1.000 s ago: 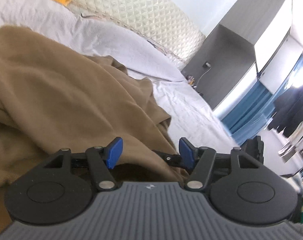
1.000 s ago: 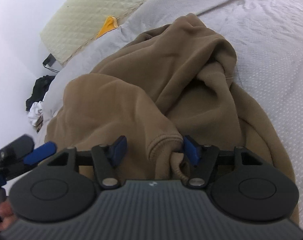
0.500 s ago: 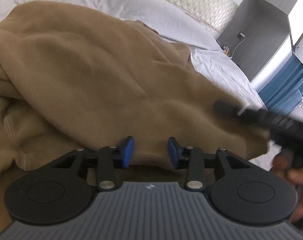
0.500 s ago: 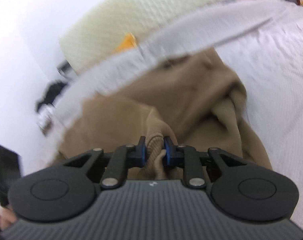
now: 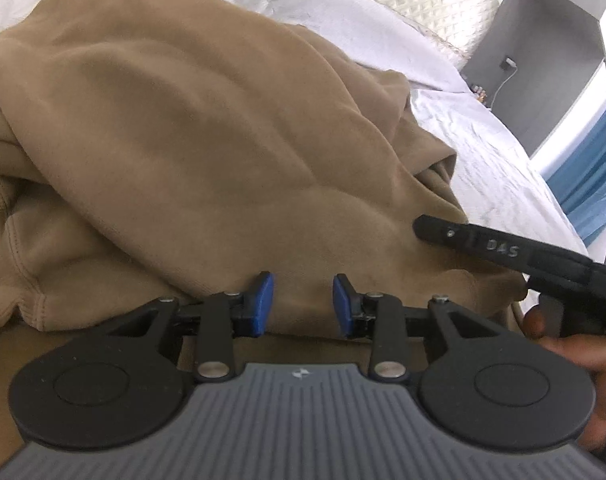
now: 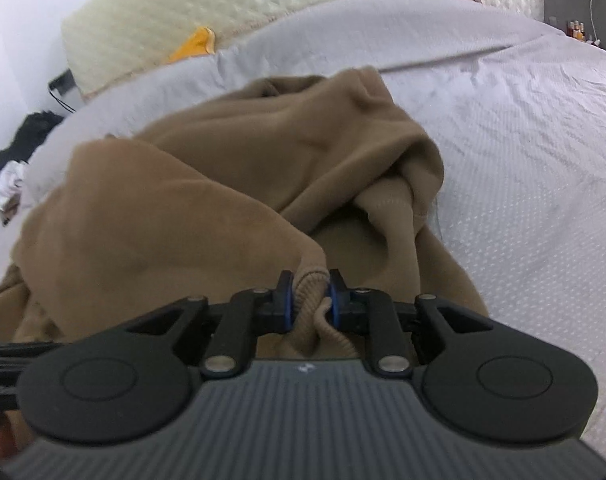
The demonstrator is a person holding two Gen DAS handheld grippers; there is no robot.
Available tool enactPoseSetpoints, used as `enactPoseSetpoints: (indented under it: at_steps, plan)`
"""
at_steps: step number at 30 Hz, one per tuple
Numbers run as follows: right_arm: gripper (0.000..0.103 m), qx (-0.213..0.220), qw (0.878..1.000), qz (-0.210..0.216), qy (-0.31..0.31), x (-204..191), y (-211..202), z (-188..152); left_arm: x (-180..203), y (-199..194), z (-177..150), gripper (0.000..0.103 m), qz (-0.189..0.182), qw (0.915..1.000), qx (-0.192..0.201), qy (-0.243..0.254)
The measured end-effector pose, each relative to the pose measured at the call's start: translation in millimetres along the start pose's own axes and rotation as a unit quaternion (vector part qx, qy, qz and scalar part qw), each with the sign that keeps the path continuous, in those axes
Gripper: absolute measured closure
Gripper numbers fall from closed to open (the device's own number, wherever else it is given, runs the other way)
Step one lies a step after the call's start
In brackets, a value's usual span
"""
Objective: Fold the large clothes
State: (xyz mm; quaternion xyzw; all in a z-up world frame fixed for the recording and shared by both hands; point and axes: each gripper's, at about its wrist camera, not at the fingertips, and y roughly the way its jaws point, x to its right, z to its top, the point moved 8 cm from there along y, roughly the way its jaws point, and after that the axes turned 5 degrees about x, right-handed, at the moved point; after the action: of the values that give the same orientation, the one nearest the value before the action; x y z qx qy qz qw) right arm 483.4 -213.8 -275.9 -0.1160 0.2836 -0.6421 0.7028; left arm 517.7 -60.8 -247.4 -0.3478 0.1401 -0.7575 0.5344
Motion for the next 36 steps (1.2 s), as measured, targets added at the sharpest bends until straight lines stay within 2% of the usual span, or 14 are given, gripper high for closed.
enactPoseSetpoints:
  at_steps: [7, 8, 9, 11, 15, 20, 25, 27, 31, 36]
  plan:
    - [0.078, 0.005, 1.000, -0.005, 0.005, -3, -10, -1, 3, -11, 4, 0.062, -0.004, 0.9998, 0.013, -0.013]
    - [0.077, 0.007, 1.000, -0.006, 0.008, -4, -14, 1, 4, -15, 5, 0.056, -0.004, 0.9998, 0.016, -0.013]
    - [0.077, 0.012, 1.000, -0.006, 0.009, -5, -20, 3, 5, -21, 4, 0.045, -0.003, 0.9997, 0.021, -0.010]
    - [0.075, 0.021, 1.000, -0.010, 0.001, -9, -35, 6, 7, -35, 5, 0.037, 0.006, 0.9993, 0.037, 0.005]
    - [0.063, 0.041, 0.999, -0.012, -0.006, -15, -72, 5, 10, -64, 7, 0.035, 0.023, 0.9981, 0.055, 0.018]
    - [0.061, 0.066, 0.998, -0.006, -0.011, -14, -118, 11, 21, -110, 8, 0.034, 0.042, 0.9950, 0.087, 0.028]
    - [0.059, 0.056, 0.998, -0.010, 0.004, -4, -149, 5, 29, -155, -1, 0.032, 0.065, 0.9918, 0.106, 0.027]
    - [0.057, 0.038, 0.998, -0.031, 0.026, 8, -157, -2, 25, -171, -7, 0.024, 0.072, 0.9911, 0.111, 0.014]
    - [0.058, 0.014, 0.997, -0.039, 0.068, 30, -171, -18, 0, -204, -25, 0.023, 0.080, 0.9889, 0.115, -0.049]
    - [0.056, -0.012, 0.989, -0.071, 0.126, 68, -182, -42, -34, -235, -41, 0.022, 0.113, 0.9796, 0.123, -0.112]
